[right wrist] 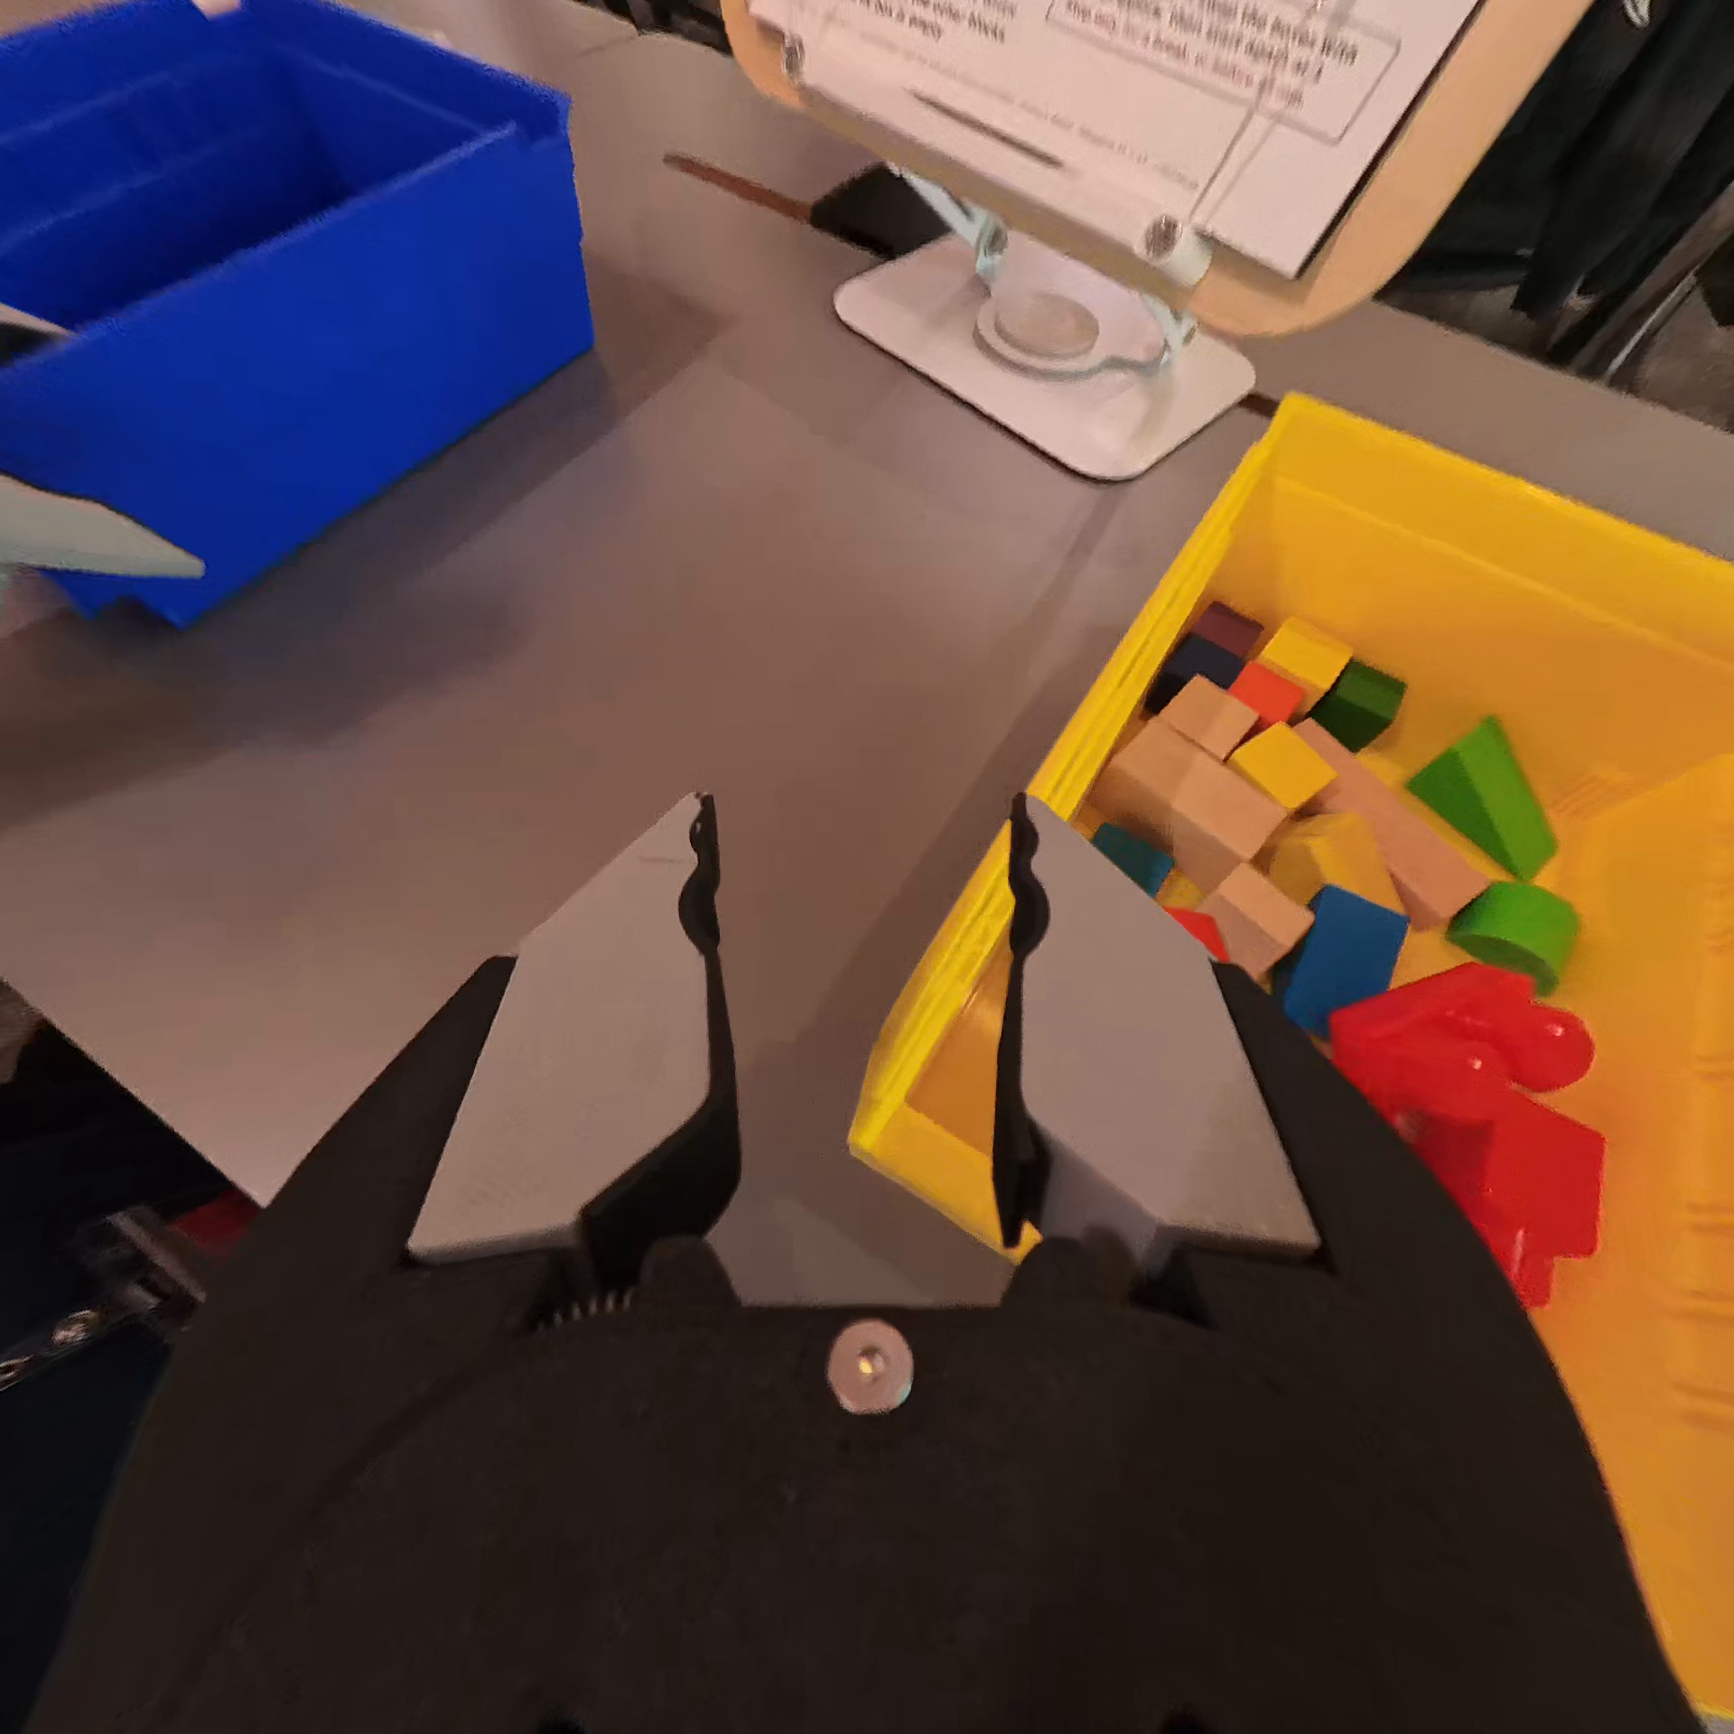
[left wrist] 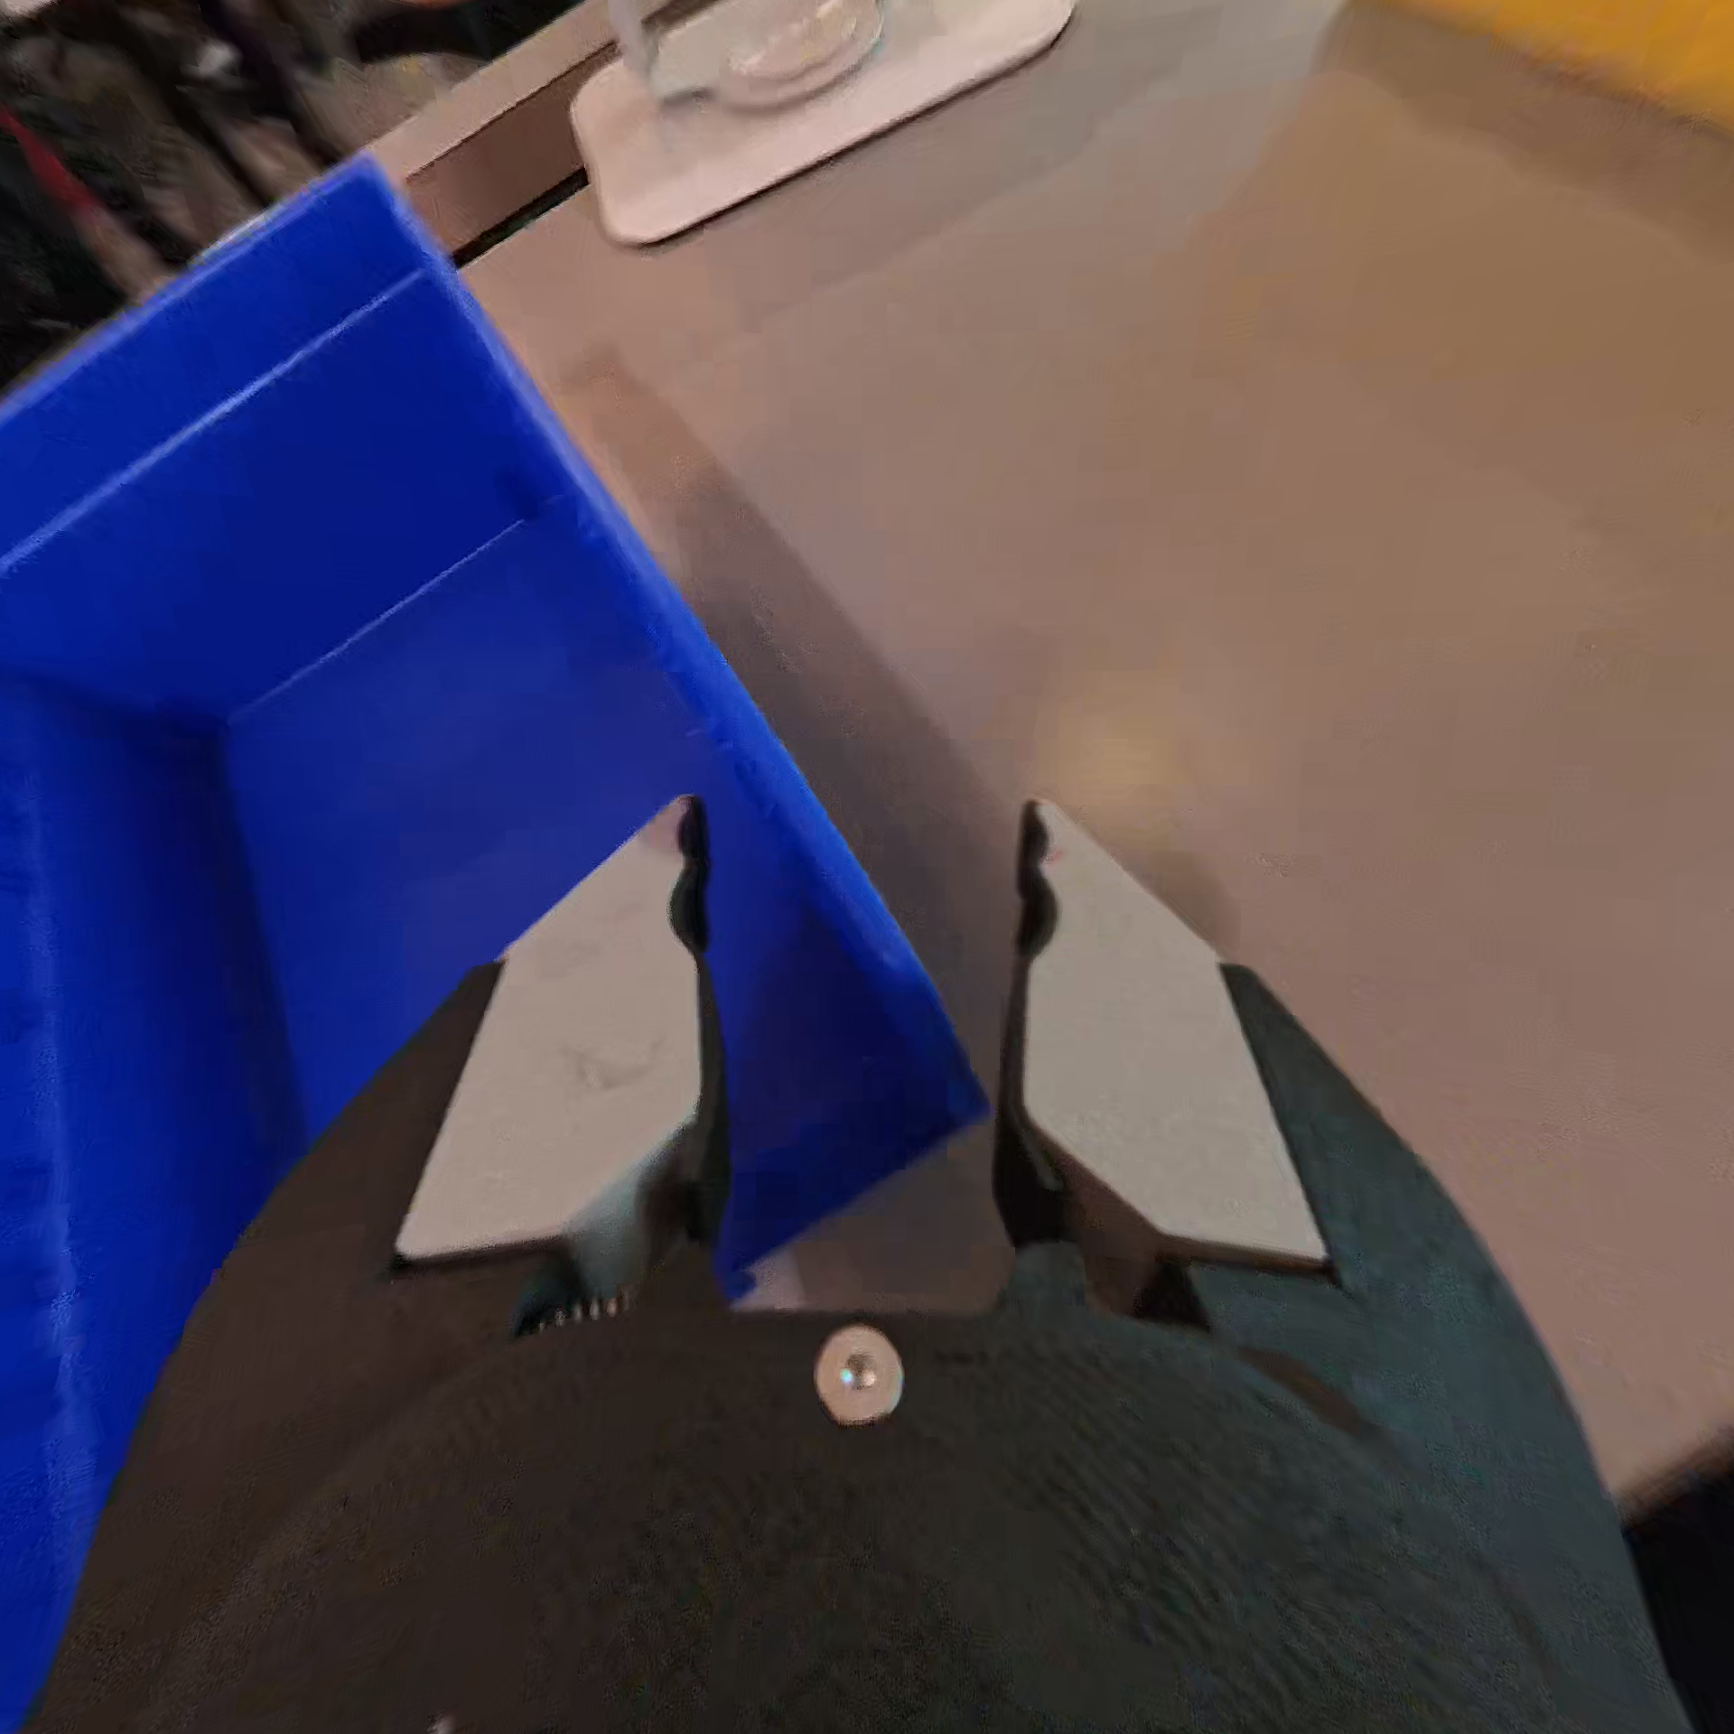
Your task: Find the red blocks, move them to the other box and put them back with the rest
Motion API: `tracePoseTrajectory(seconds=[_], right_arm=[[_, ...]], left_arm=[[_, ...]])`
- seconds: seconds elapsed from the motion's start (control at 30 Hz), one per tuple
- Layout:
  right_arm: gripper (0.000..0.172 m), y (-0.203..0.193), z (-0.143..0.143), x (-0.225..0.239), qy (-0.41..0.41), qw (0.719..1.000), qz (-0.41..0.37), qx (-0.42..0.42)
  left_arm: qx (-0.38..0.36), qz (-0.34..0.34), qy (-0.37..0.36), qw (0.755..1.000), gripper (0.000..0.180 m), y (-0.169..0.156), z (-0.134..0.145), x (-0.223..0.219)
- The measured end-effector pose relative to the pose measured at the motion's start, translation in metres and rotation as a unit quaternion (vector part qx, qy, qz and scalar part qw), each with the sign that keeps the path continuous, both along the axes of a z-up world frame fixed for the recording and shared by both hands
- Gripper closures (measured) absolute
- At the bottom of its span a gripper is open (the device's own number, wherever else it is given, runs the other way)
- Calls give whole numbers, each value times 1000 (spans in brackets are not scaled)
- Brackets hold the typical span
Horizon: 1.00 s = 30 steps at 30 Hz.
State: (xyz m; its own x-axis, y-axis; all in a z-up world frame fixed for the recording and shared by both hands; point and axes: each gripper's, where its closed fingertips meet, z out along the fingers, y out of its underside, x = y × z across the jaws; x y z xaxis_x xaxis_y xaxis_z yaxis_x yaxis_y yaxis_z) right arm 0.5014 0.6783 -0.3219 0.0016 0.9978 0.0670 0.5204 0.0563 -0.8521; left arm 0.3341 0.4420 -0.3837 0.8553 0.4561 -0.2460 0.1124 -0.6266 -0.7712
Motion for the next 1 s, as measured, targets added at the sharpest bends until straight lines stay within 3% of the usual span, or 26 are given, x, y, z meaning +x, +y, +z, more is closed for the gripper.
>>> tracePoseTrajectory(seconds=[0.07, 0.13, 0.23, 0.27, 0.37, 0.47, 0.63, 0.77, 0.83, 0.97, 1.0], right_arm=[[106, 3, -23, 3, -27, 999, -18, 9], [113, 10, -40, 6, -47, 998, -37, 35], [151, 27, -49, 7, -40, 995, -63, 63], [151, 28, -48, 5, -31, 996, -64, 60], [152, 27, -49, 2, -26, 994, -71, 84], [151, 24, -48, -3, -4, 996, -73, 59], [151, 10, -48, -10, 7, 996, -79, 52], [152, 1, -48, -12, 4, 996, -71, 54], [153, 0, -49, -11, 6, 996, -66, 52], [154, 0, -48, -11, 15, 997, -67, 47], [154, 0, -48, -12, 13, 996, -69, 50]], left_arm=[[-41, 0, 11, 999, 130, 2, -23, -11], [-38, 8, 23, 999, 133, 4, -23, -18], [-46, 17, 32, 998, 139, -3, -22, -25], [-46, 29, 39, 998, 143, -10, -19, -30], [-18, 52, 49, 997, 177, -41, -2, -44], [57, 8, -5, 998, 177, -47, 13, -36], [7, 6, 2, 1000, 176, -52, 0, -40], [2, 11, -66, 998, 168, -54, -22, -35], [8, 9, -59, 998, 168, -55, -21, -37], [-26, -12, 30, 999, 178, -61, -18, -46], [-12, -17, 20, 1000, 178, -62, -17, -44]])
